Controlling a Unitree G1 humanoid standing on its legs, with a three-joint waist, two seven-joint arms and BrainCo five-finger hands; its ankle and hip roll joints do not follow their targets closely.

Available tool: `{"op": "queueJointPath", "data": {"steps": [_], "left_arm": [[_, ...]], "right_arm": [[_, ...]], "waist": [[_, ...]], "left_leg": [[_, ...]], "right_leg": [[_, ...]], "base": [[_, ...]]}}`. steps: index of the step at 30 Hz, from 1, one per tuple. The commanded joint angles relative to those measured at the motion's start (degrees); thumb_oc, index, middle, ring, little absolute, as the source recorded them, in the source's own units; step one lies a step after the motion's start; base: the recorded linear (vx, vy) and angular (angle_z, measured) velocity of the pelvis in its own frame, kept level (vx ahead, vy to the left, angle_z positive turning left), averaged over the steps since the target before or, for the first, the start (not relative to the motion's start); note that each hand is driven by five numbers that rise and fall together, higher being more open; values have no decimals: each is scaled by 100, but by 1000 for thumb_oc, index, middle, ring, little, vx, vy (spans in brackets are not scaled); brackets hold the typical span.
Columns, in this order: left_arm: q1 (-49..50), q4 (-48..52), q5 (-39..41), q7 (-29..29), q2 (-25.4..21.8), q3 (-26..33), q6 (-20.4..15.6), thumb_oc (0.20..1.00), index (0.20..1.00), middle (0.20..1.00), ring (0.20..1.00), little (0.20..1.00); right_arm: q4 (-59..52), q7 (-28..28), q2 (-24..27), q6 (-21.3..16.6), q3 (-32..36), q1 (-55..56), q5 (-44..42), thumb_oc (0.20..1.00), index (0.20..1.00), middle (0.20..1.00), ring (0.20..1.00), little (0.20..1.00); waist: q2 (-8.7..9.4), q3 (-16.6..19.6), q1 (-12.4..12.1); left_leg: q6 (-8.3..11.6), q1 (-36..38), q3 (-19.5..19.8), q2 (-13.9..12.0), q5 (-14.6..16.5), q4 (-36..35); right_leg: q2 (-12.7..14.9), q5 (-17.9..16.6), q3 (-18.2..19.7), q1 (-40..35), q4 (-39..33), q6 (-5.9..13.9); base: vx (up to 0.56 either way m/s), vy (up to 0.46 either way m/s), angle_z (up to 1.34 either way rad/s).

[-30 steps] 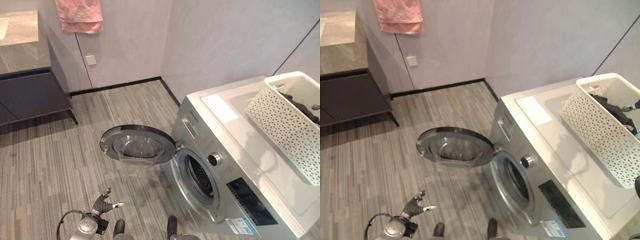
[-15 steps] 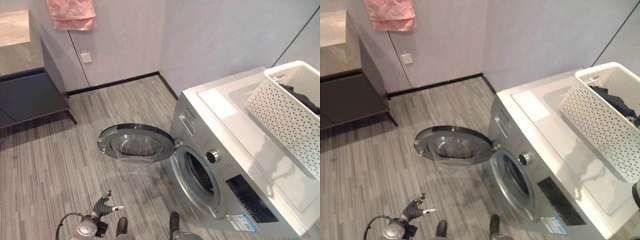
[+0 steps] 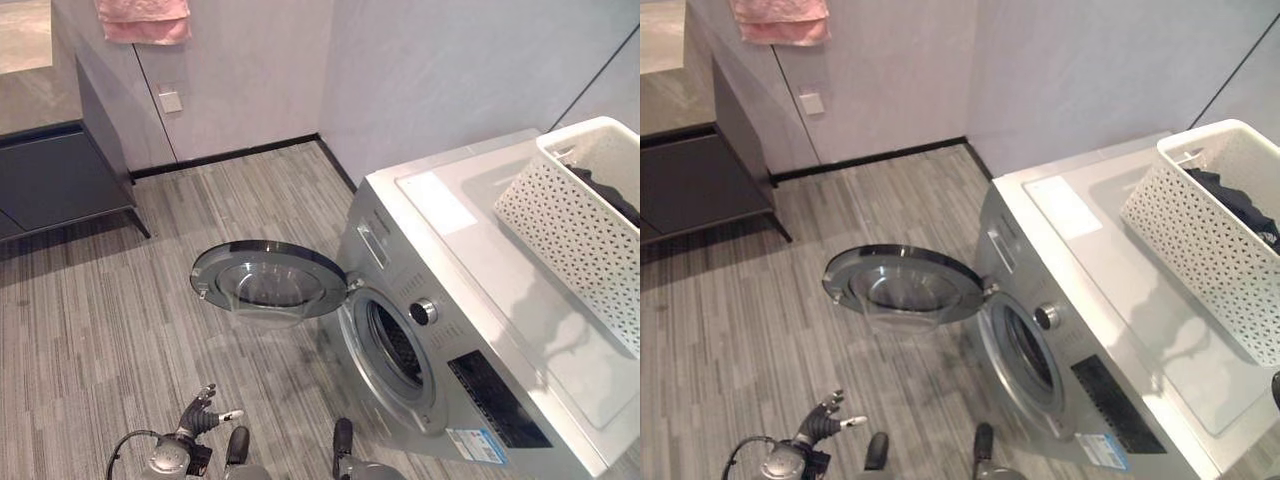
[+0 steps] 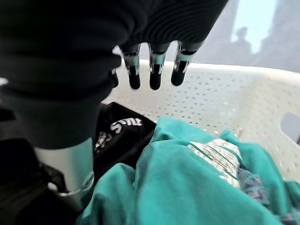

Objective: Grab the laundry basket,head to the washer,open it,put in the laundry and shut it.

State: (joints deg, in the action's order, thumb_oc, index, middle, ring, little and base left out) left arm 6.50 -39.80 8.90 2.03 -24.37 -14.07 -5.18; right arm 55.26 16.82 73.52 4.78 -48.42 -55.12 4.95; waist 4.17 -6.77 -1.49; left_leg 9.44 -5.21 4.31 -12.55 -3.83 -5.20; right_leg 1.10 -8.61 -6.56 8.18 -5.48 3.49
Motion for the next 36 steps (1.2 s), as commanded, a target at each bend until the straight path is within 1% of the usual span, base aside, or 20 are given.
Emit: {"op": "queueJointPath", "data": {"steps": [1, 3, 4, 5, 6, 10, 12, 14, 18, 21, 26, 27, 29, 30, 32, 33, 35, 36], "left_arm": [[-317, 377, 8, -62, -141, -29, -183, 1000, 1000, 1000, 1000, 1000], [-288, 410, -9, -118, -103, -28, -221, 1000, 1000, 1000, 1000, 1000], [-297, 430, -40, -149, -68, -24, -258, 1000, 1000, 1000, 1000, 1000], [-296, 429, -40, -149, -53, -19, -259, 1000, 1000, 1000, 1000, 1000], [-305, 431, -62, -150, -42, -16, -266, 1000, 1000, 1000, 1000, 1000], [-331, 386, -191, -167, -5, 13, -288, 1000, 1000, 1000, 1000, 1000], [-318, 407, -251, -189, 29, 27, -268, 1000, 1000, 1000, 1000, 1000], [-319, 420, -303, -197, 42, 19, -270, 1000, 1000, 1000, 1000, 1000], [-287, 434, -332, -248, 54, -4, -263, 1000, 1000, 1000, 1000, 1000], [-267, 434, -324, -245, 78, -12, -267, 1000, 1000, 1000, 1000, 1000], [-162, 465, -214, -229, 93, -16, -313, 1000, 1000, 1000, 1000, 1000], [-125, 448, -178, -234, 79, -30, -312, 1000, 1000, 1000, 1000, 1000], [-114, 425, -150, -225, 69, -33, -319, 1000, 1000, 1000, 1000, 1000], [-108, 380, -120, -205, 72, -48, -324, 1000, 1000, 1000, 1000, 1000], [-104, 376, -108, -197, 65, -59, -327, 1000, 1000, 1000, 1000, 1000], [-93, 387, -60, -191, 64, -94, -334, 1000, 1000, 1000, 1000, 1000], [-81, 409, -37, -194, 58, -104, -337, 1000, 1000, 1000, 1000, 1000], [-76, 446, 22, -195, 55, -128, -341, 1000, 1000, 1000, 1000, 1000]], "right_arm": [[-1241, 1000, -46, -172, -481, 129, -978, 1000, 1000, 1000, 1000, 1000], [-2232, 1371, 223, -212, -772, 232, -1648, 1000, 1000, 1000, 1000, 1000], [-2908, 1562, 441, -205, -1141, 88, -2163, 1000, 1000, 1000, 1000, 1000], [-2915, 1563, 450, -197, -1187, 42, -2174, 1000, 1000, 1000, 1000, 1000], [-3253, 1646, 552, -234, -1457, -145, -2394, 1000, 1000, 1000, 1000, 1000], [-4163, 1830, 806, -260, -1969, -562, -2994, 1000, 1000, 1000, 1000, 1000], [-4302, 1827, 869, -298, -2179, -776, -3171, 1000, 1000, 1000, 1000, 1000], [-4423, 1820, 921, -319, -2242, -872, -3259, 1000, 1000, 1000, 1000, 1000], [-4363, 1792, 957, -349, -2335, -948, -3134, 1000, 1000, 1000, 1000, 1000], [-4189, 1730, 960, -381, -2213, -840, -3091, 1000, 1000, 1000, 1000, 1000], [-3394, 1550, 900, -479, -1797, -502, -2621, 1000, 1000, 1000, 1000, 1000], [-3055, 1406, 817, -536, -1594, -392, -2391, 1000, 1000, 1000, 1000, 1000], [-2858, 1325, 741, -559, -1480, -351, -2272, 1000, 1000, 1000, 1000, 1000], [-2517, 1185, 583, -596, -1328, -347, -2032, 1000, 1000, 1000, 1000, 1000], [-2401, 1138, 504, -595, -1243, -323, -1924, 1000, 1000, 1000, 1000, 1000], [-2056, 1037, 297, -607, -1105, -297, -1717, 1000, 1000, 1000, 1000, 1000], [-1957, 1015, 213, -587, -1059, -308, -1642, 1000, 1000, 1000, 1000, 1000], [-1748, 1003, 2, -547, -994, -279, -1529, 1000, 1000, 1000, 1000, 1000]], "waist": [[284, -501, -83], [340, -506, -63], [369, -505, -54], [357, -507, -49], [372, -496, -41], [404, -432, -15], [388, -402, 3], [377, -361, 17], [345, -301, 37], [315, -280, 51], [230, -247, 45], [202, -243, 37], [193, -244, 29], [151, -238, 12], [138, -233, 2], [102, -240, -25], [81, -245, -41], [56, -266, -71]], "left_leg": [[-40, 142, -296, -133, 189, 535], [-12, 165, -327, -159, 150, 540], [8, 222, -379, -192, 133, 535], [8, 228, -383, -193, 133, 532], [20, 268, -410, -212, 124, 535], [53, 384, -481, -260, 78, 508], [67, 455, -518, -279, 56, 483], [78, 518, -556, -289, 37, 448], [78, 589, -587, -291, 12, 380], [83, 606, -594, -282, 4, 339], [75, 615, -561, -243, 31, 258], [63, 616, -551, -224, 41, 245], [58, 614, -550, -217, 47, 236], [51, 615, -544, -193, 60, 216], [46, 610, -532, -183, 66, 206], [34, 592, -507, -165, 83, 199], [30, 583, -493, -155, 84, 194], [21, 559, -468, -143, 79, 181]], "right_leg": [[392, 1061, -185, 2, 487, 231], [374, 1054, -186, -5, 477, 242], [356, 1052, -169, -29, 464, 248], [354, 1051, -166, -31, 463, 248], [344, 1049, -155, -45, 463, 252], [319, 1035, -129, -105, 432, 271], [312, 1032, -125, -153, 412, 282], [303, 1029, -127, -193, 389, 291], [302, 1044, -141, -276, 340, 288], [310, 1045, -170, -301, 317, 288], [352, 1044, -221, -355, 271, 302], [369, 1039, -239, -372, 265, 304], [379, 1036, -244, -376, 265, 305], [395, 1034, -255, -382, 262, 305], [403, 1032, -261, -383, 259, 305], [426, 1031, -285, -382, 268, 310], [432, 1031, -291, -378, 270, 311], [446, 1027, -301, -369, 272, 308]], "base": [[13, -21, -5], [6, -8, -6], [10, -1, -5], [0, 0, 0], [17, 1, -6], [17, -1, -17], [14, 7, -9], [4, 5, -2], [10, 5, -4], [-2, 1, -4], [0, 0, 0], [-11, 5, 5], [-14, 10, 8], [-14, 11, 7], [-6, 7, 5], [-5, 3, 6], [-12, 3, 7], [-21, 3, 7]]}}
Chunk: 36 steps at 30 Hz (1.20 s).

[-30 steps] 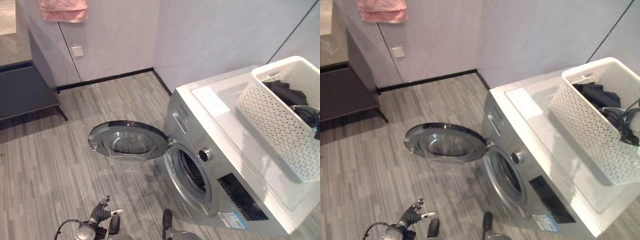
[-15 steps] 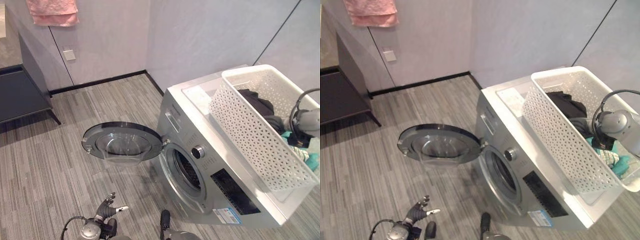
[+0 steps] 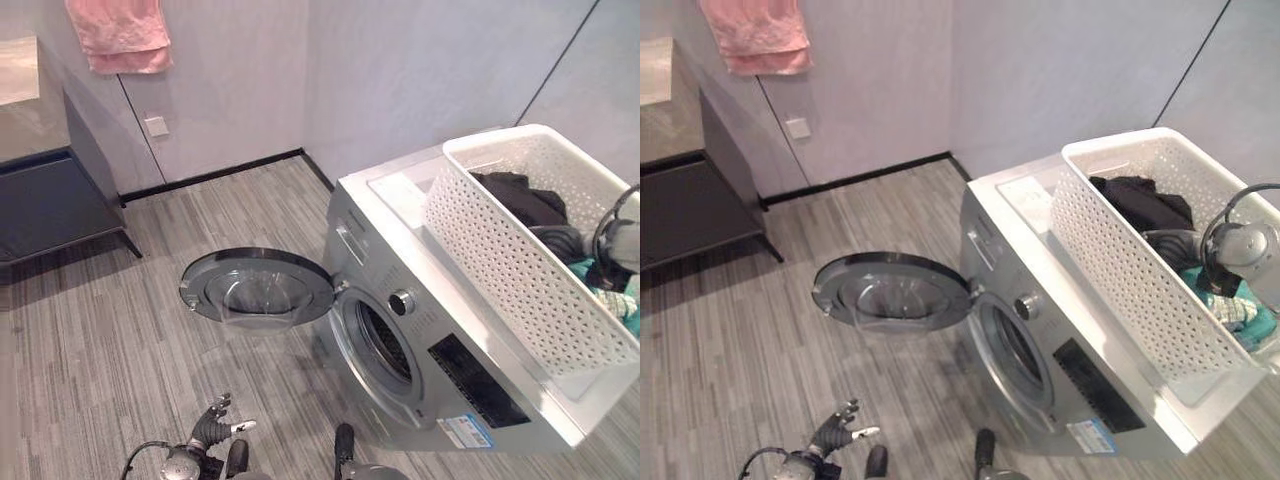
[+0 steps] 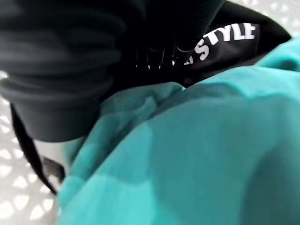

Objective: Grab the laundry basket,head to the washer,open it,put in the laundry and shut it.

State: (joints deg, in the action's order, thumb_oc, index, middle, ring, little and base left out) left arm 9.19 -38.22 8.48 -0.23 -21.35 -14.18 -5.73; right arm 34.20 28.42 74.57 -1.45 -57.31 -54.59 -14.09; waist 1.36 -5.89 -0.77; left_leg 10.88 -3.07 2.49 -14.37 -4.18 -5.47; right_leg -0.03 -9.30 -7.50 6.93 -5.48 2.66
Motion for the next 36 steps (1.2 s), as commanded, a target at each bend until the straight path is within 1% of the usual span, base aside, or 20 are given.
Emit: {"op": "queueJointPath", "data": {"steps": [1, 3, 6, 9, 10, 13, 15, 18, 24, 26, 27, 28, 32, 33, 36], "left_arm": [[-337, 304, 77, 40, -249, -120, -287, 1000, 1000, 1000, 1000, 1000], [-348, 306, 86, 40, -254, -131, -280, 1000, 1000, 1000, 1000, 1000], [-373, 268, 58, 23, -250, -187, -262, 1000, 1000, 1000, 1000, 1000], [-410, 247, 61, 20, -238, -233, -265, 1000, 1000, 1000, 1000, 1000], [-427, 228, 52, 17, -235, -244, -262, 1000, 1000, 1000, 1000, 1000], [-465, 176, 72, 64, -204, -252, -271, 1000, 1000, 1000, 1000, 1000], [-479, 185, 62, 111, -194, -257, -285, 1000, 1000, 1000, 1000, 1000], [-475, 205, 93, 140, -189, -262, -291, 1000, 1000, 1000, 1000, 1000], [-446, 187, 125, 186, -199, -231, -295, 1000, 1000, 1000, 1000, 1000], [-444, 142, 120, 220, -195, -215, -299, 1000, 1000, 1000, 1000, 1000], [-438, 146, 97, 245, -195, -207, -306, 1000, 1000, 1000, 1000, 1000], [-440, 145, 97, 245, -196, -208, -306, 1000, 1000, 1000, 1000, 1000], [-460, 14, 61, 277, -197, -170, -325, 1000, 1000, 1000, 1000, 1000], [-495, -47, 63, 330, -196, -145, -343, 1000, 1000, 1000, 1000, 1000], [-511, -144, 24, 375, -169, -107, -363, 1000, 1000, 1000, 1000, 1000]], "right_arm": [[382, -144, -178, 90, -96, -319, 403, 1000, 1000, 1000, 1000, 1000], [401, -122, -243, 113, -125, -316, 469, 1000, 1000, 1000, 1000, 1000], [291, 52, -444, 219, -212, -139, 637, 1000, 1000, 1000, 1000, 1000], [185, 152, -578, 288, -131, 160, 606, 1000, 1000, 1000, 1000, 1000], [140, 200, -602, 302, -125, 225, 588, 200, 200, 200, 200, 200], [159, 107, -678, 259, -44, 349, 580, 200, 200, 200, 200, 200], [147, -78, -674, 212, 195, 484, 545, 200, 200, 200, 200, 200], [271, -248, -706, 170, 307, 443, 540, 200, 200, 200, 200, 200], [666, -726, -627, 74, 618, 141, 604, 200, 200, 200, 200, 200], [902, -975, -538, 3, 722, -61, 665, 200, 200, 200, 200, 200], [1186, -1222, -467, -47, 919, -215, 657, 200, 200, 200, 200, 200], [1188, -1223, -468, -50, 924, -211, 658, 200, 200, 200, 200, 200], [1588, -1737, -259, -156, 1502, -511, 378, 200, 200, 200, 200, 200], [1561, -1951, -172, -201, 1722, -661, 199, 200, 200, 200, 200, 200], [1431, -2328, -65, -360, 2234, -817, -280, 200, 200, 200, 200, 200]], "waist": [[327, -372, -158], [317, -394, -174], [282, -459, -226], [261, -519, -248], [252, -522, -252], [235, -544, -262], [219, -531, -226], [212, -517, -210], [217, -455, -154], [227, -429, -138], [229, -401, -124], [231, -403, -126], [235, -337, -95], [241, -327, -85], [249, -240, -58]], "left_leg": [[-125, 331, -272, 40, 110, 204], [-126, 314, -257, 47, 106, 196], [-124, 238, -218, 52, 84, 170], [-105, 179, -190, 51, 43, 146], [-98, 169, -186, 52, 37, 131], [-81, 126, -186, 50, 11, 89], [-84, 97, -203, 56, 16, 65], [-94, 113, -224, 61, 31, 61], [-117, 166, -255, 83, 89, 57], [-122, 185, -260, 95, 117, 56], [-131, 195, -261, 104, 143, 52], [-131, 197, -261, 104, 144, 53], [-142, 218, -258, 124, 190, 57], [-148, 239, -258, 132, 215, 60], [-165, 271, -264, 143, 275, 68]], "right_leg": [[569, 1098, -220, -240, 279, 390], [577, 1103, -233, -231, 286, 386], [592, 1108, -285, -202, 288, 378], [593, 1110, -317, -173, 285, 375], [595, 1112, -325, -168, 279, 378], [609, 1083, -347, -145, 235, 397], [616, 1066, -344, -120, 216, 409], [620, 1061, -337, -130, 216, 413], [641, 1054, -313, -174, 223, 423], [651, 1057, -311, -193, 218, 428], [658, 1059, -318, -202, 222, 438], [658, 1060, -318, -204, 223, 438], [683, 1077, -328, -236, 247, 445], [691, 1080, -326, -262, 250, 448], [699, 1101, -323, -288, 276, 456]], "base": [[-16, 2, 7], [-12, -1, 11], [-10, -1, 8], [-8, -2, 2], [-1, -1, 3], [-11, 3, 5], [-11, 12, 8], [0, 0, 0], [0, 0, 0], [0, 0, 0], [0, 0, 0], [0, 0, 0], [1, 10, 2], [0, 0, 0], [0, 0, 0]]}}
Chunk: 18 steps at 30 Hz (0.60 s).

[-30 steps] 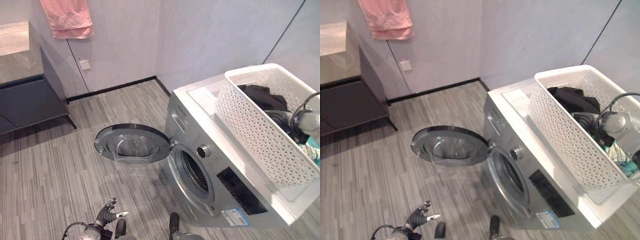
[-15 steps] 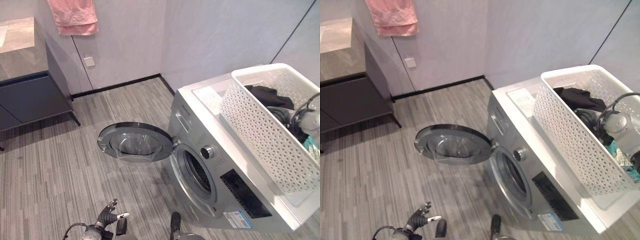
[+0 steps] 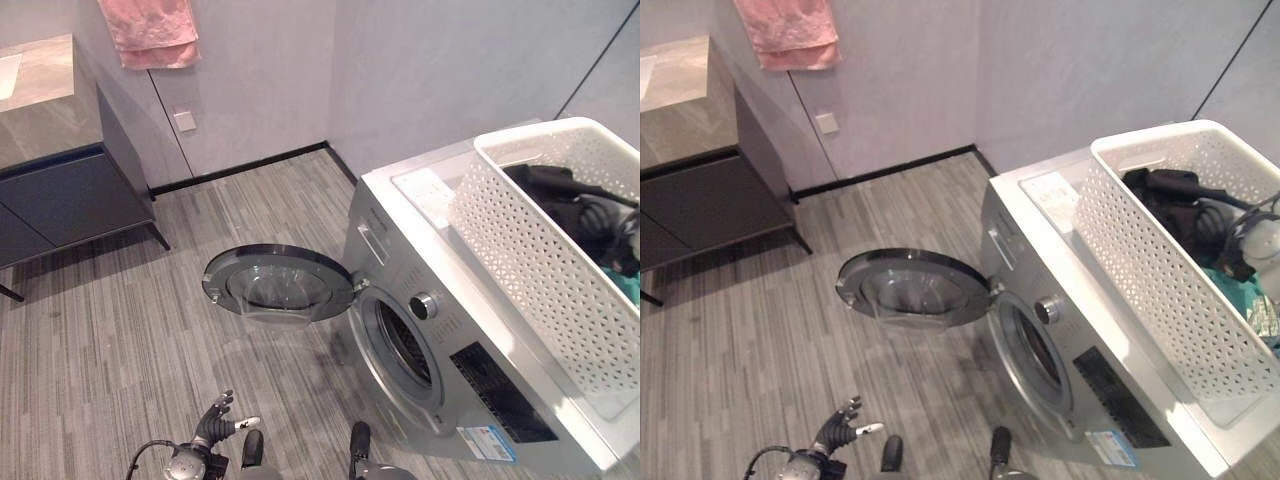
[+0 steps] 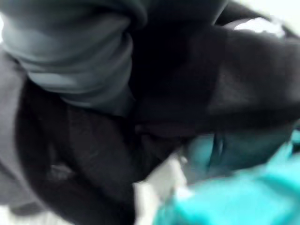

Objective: Grab the laundry basket,head to the washer,open it,put in the laundry and shut it.

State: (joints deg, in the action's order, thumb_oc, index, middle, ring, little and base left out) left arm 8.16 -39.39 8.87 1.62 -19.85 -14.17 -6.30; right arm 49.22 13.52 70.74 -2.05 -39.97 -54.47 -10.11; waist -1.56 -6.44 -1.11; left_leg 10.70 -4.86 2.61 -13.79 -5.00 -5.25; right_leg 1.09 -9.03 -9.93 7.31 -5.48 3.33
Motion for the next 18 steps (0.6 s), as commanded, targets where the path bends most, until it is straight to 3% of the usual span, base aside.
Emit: {"op": "queueJointPath", "data": {"steps": [1, 4, 5, 7, 10, 18], "left_arm": [[-388, -51, -35, 209, -327, -82, -307, 1000, 1000, 1000, 1000, 1000], [-377, -60, -41, 209, -344, -70, -307, 1000, 1000, 1000, 1000, 1000], [-392, -126, -78, 261, -393, -62, -316, 1000, 1000, 1000, 1000, 1000], [-396, -160, -93, 281, -392, -65, -307, 1000, 1000, 1000, 1000, 1000], [-405, -203, -100, 323, -387, -48, -303, 1000, 1000, 1000, 1000, 1000], [-505, -247, -149, 618, -348, -147, -268, 1000, 1000, 1000, 1000, 1000]], "right_arm": [[-152, -1085, 387, -395, 850, -948, -1035, 200, 200, 200, 200, 200], [-185, -1195, 436, -467, 1049, -1007, -1181, 200, 200, 200, 200, 200], [-140, -1560, 433, -609, 1212, -1408, -1417, 200, 200, 200, 200, 200], [-147, -1698, 419, -618, 1226, -1573, -1442, 200, 200, 200, 200, 200], [-153, -1873, 385, -650, 1136, -1804, -1401, 200, 200, 200, 200, 200], [190, -2966, 139, -587, 1042, -2705, -1021, 200, 200, 200, 200, 200]], "waist": [[550, -122, -8], [556, -99, -4], [583, 1, -14], [592, 36, -15], [602, 75, -18], [618, 204, -38]], "left_leg": [[-158, 490, -278, 93, 411, 53], [-163, 517, -280, 95, 443, 59], [-175, 571, -283, 104, 505, 66], [-184, 591, -280, 108, 531, 67], [-196, 623, -278, 114, 567, 74], [-232, 711, -248, 128, 637, 97]], "right_leg": [[590, 1094, -86, -374, 293, 391], [596, 1106, -89, -403, 301, 393], [603, 1126, -95, -470, 314, 400], [604, 1137, -93, -493, 320, 402], [606, 1155, -82, -523, 339, 399], [599, 1207, -87, -644, 363, 382]], "base": [[0, 0, 0], [23, 19, 4], [34, 20, 0], [21, 13, -1], [0, 0, 0], [2, 2, 0]]}}
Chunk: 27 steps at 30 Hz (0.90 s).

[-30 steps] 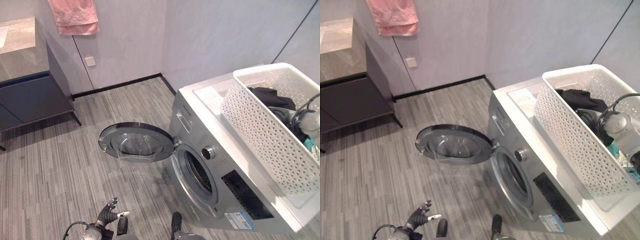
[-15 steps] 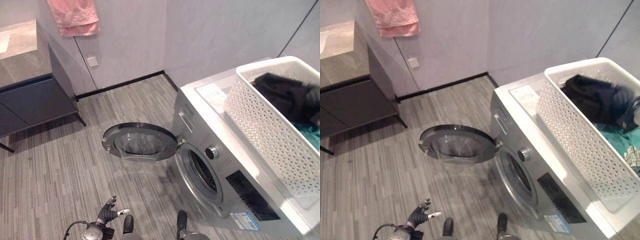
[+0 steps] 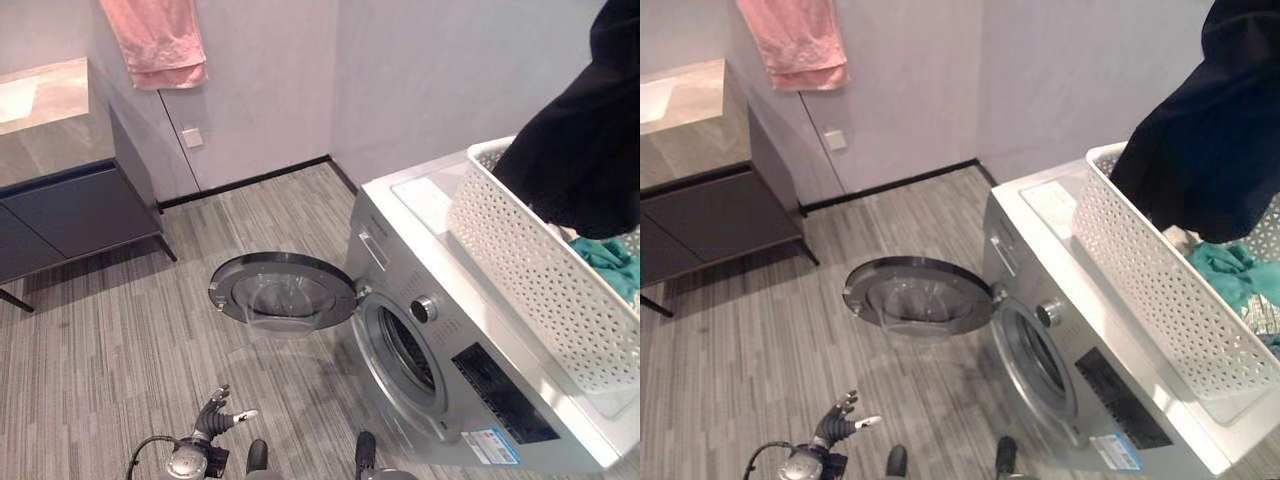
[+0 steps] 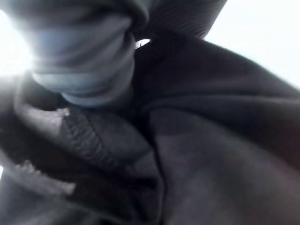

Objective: Grab the laundry basket,head to the washer,open it,put in the laundry and shut it.

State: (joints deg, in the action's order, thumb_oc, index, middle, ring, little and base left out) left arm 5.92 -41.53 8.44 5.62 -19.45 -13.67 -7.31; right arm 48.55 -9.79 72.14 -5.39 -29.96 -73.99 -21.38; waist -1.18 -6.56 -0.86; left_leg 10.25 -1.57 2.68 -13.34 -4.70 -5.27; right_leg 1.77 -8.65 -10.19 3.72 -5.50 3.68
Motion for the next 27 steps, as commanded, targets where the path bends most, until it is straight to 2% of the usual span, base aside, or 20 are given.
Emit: {"op": "queueJointPath", "data": {"steps": [1, 9, 11, 18, 24, 27], "left_arm": [[-291, -26, -96, 251, -380, -206, -163, 1000, 1000, 1000, 1000, 1000], [-358, 57, -224, 446, -377, -330, -136, 1000, 1000, 1000, 1000, 1000], [-399, 73, -278, 521, -384, -358, -121, 1000, 1000, 1000, 1000, 1000], [-444, -48, -326, 620, -318, -306, -86, 1000, 1000, 1000, 1000, 1000], [-432, -176, -354, 697, -235, -231, -72, 1000, 1000, 1000, 1000, 1000], [-407, -246, -421, 744, -110, -108, -35, 1000, 1000, 1000, 1000, 1000]], "right_arm": [[286, -723, -10, -248, 81, -795, 92, 200, 200, 200, 200, 200], [269, -1522, 229, -216, 299, -1024, 388, 200, 200, 200, 200, 200], [340, -1868, 535, -162, 195, -1299, 497, 200, 200, 200, 200, 200], [68, -2305, 1037, -218, 189, -1603, 460, 200, 200, 200, 200, 200], [-201, -2512, 1261, -269, 506, -1349, 448, 200, 200, 200, 200, 200], [-764, -2780, 1536, -90, 859, -849, 1020, 200, 200, 200, 200, 200]], "waist": [[581, 226, -60], [583, 354, -26], [616, 421, 19], [628, 529, 151], [614, 569, 243], [521, 591, 346]], "left_leg": [[-192, 391, -251, 86, 609, 99], [-235, 442, -220, 113, 703, 130], [-272, 486, -220, 142, 758, 148], [-319, 557, -281, 183, 894, 222], [-350, 632, -370, 207, 985, 272], [-377, 670, -432, 225, 1022, 276]], "right_leg": [[530, 1171, -62, -287, 368, 348], [546, 1207, -49, -361, 391, 370], [568, 1211, -25, -387, 428, 387], [606, 1215, 71, -401, 472, 423], [622, 1204, 170, -407, 493, 446], [636, 1191, 240, -386, 501, 453]], "base": [[0, 0, 0], [4, 9, 1], [-1, 47, 0], [-1, 29, 0], [-1, 23, -11], [8, 28, -14]]}}
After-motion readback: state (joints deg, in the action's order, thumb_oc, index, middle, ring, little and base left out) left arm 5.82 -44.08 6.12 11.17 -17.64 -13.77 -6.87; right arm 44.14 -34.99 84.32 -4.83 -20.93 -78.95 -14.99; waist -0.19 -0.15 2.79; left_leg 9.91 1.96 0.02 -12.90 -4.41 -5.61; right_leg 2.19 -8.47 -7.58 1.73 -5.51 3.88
